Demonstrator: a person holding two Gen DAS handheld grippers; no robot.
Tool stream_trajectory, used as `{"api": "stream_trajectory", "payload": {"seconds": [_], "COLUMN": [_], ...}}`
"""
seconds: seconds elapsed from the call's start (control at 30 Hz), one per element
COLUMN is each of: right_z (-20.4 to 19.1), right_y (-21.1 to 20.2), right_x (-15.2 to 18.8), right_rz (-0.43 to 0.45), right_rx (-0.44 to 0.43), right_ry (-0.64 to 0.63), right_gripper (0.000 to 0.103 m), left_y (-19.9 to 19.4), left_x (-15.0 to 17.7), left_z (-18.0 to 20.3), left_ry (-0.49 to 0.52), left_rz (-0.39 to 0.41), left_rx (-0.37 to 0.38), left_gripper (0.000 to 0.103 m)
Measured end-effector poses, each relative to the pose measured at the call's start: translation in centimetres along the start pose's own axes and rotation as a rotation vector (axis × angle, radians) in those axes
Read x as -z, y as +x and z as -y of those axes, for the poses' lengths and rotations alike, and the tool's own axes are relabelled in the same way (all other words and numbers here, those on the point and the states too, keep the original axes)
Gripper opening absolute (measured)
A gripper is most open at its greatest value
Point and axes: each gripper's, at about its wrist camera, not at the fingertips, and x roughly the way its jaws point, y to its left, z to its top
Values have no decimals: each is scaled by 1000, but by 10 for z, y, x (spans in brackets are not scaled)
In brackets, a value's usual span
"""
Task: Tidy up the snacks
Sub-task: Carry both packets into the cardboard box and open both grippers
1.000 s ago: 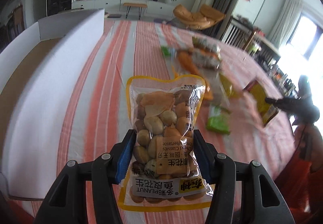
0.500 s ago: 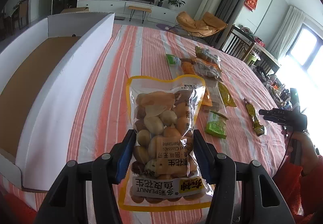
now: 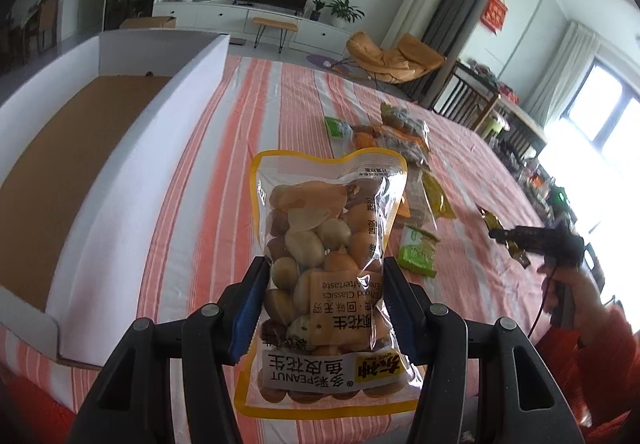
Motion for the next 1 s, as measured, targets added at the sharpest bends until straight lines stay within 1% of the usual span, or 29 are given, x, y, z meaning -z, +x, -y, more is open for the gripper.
{"api": "stream_trajectory", "payload": {"seconds": [0.03, 0.07, 0.13, 0.17, 0.2, 0.23, 0.27, 0.3, 0.33, 0.4, 0.43, 0.47, 0.5, 0.53, 0.57, 0.6, 0.63, 0.67, 0.7, 0.73, 0.77, 0.8, 0.87, 0.9, 0.93, 1.0], "right_z": [4, 12, 15, 7, -8, -25, -53, -75, -112, -171, -214, -235, -274, -315, -344, -373, -403, -420, -441, -460, -472, -475, -464, -454, -436, -401], "right_y": [-4, -14, -29, -39, -50, -58, -68, -74, -82, -88, -89, -89, -86, -83, -81, -76, -69, -64, -57, -48, -42, -40, -45, -49, -54, -55], "right_x": [1, 3, 6, 4, 1, -4, -10, -13, -18, -23, -26, -25, -26, -25, -22, -19, -15, -11, -5, -1, 5, 10, 14, 14, 15, 12], "right_rz": [11, 26, 45, 58, 67, 69, 67, 63, 59, 46, 29, 19, 4, -7, -15, -28, -48, -60, -75, -100, -122, -122, -94, -58, 0, 79], "right_rx": [-47, -149, -273, -336, -385, -418, -481, -523, -581, -655, -702, -723, -750, -767, -776, -788, -802, -806, -801, -789, -770, -757, -761, -732, -673, -581], "right_ry": [38, 112, 196, 206, 188, 166, 128, 97, 42, -48, -108, -138, -184, -237, -273, -304, -330, -349, -377, -408, -430, -440, -466, -491, -519, -544], "right_gripper": [36, 36, 36, 36, 36, 36, 36, 37, 37, 37, 38, 38, 38, 38, 38, 40, 46, 53, 68, 86, 89, 88, 90, 93, 95, 96], "left_y": [-2, -6, -17, -26, -36, -45, -55, -65, -72, -85, -91, -94, -98, -101, -103, -104, -104, -102, -99, -97, -98, -100, -104, -106, -107, -105], "left_x": [-1, -5, -14, -20, -28, -35, -43, -51, -58, -70, -75, -78, -81, -82, -83, -82, -80, -77, -73, -69, -65, -60, -50, -46, -44, -42], "left_z": [-3, -6, -11, -16, -23, -31, -41, -53, -65, -93, -108, -123, -139, -152, -166, -175, -184, -194, -205, -212, -216, -217, -211, -204, -198, -170], "left_ry": [-13, -29, -52, -66, -79, -89, -100, -108, -114, -135, -153, -171, -187, -196, -203, -206, -212, -220, -239, -260, -284, -294, -296, -285, -270, -231], "left_rz": [3, 7, 27, 44, 64, 82, 101, 120, 133, 144, 144, 139, 133, 129, 124, 121, 118, 108, 91, 87, 95, 106, 141, 156, 168, 191], "left_rx": [9, 26, 60, 76, 80, 74, 59, 28, -11, -87, -123, -161, -208, -252, -311, -349, -388, -413, -433, -449, -463, -459, -438, -430, -423, -386], "left_gripper": [56, 56, 56, 56, 56, 56, 56, 56, 56, 56, 56, 57, 57, 58, 59, 60, 64, 71, 89, 95, 95, 95, 95, 95, 95, 95]}}
